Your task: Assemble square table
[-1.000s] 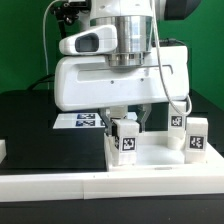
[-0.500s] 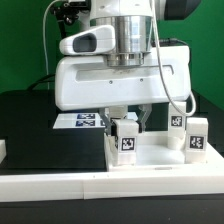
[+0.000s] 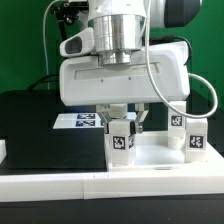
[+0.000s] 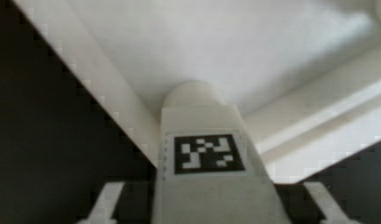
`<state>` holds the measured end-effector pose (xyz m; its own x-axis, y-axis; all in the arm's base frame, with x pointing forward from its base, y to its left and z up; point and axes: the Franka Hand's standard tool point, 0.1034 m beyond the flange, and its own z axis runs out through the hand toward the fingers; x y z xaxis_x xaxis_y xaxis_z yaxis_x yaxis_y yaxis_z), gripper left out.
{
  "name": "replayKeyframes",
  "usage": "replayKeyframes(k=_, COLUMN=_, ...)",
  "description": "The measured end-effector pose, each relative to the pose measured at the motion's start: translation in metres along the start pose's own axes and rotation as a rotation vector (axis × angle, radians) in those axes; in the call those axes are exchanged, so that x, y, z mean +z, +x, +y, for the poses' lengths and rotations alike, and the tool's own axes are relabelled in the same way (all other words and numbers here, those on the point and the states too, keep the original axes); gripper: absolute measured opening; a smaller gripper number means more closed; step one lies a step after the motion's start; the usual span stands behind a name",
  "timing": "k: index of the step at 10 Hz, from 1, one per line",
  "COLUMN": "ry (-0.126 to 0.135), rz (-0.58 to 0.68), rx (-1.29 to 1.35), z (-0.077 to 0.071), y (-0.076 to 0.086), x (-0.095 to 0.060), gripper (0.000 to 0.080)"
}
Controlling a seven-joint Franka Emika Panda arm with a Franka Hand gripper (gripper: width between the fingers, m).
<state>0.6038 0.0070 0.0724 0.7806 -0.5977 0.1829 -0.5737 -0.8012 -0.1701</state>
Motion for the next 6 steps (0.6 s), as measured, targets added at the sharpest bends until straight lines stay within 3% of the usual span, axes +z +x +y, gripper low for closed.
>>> replayKeyframes(k=4, ry=0.012, rz=0.002, rx=0.386, z=-0.0001, y=0.0024, x=-0.0012, gripper=0.0294)
replayKeyframes(k=6, ry=0.009, rz=0.002, rx=0.459, z=-0.0011, y=0.0021, x=-0.0017, gripper=0.0297)
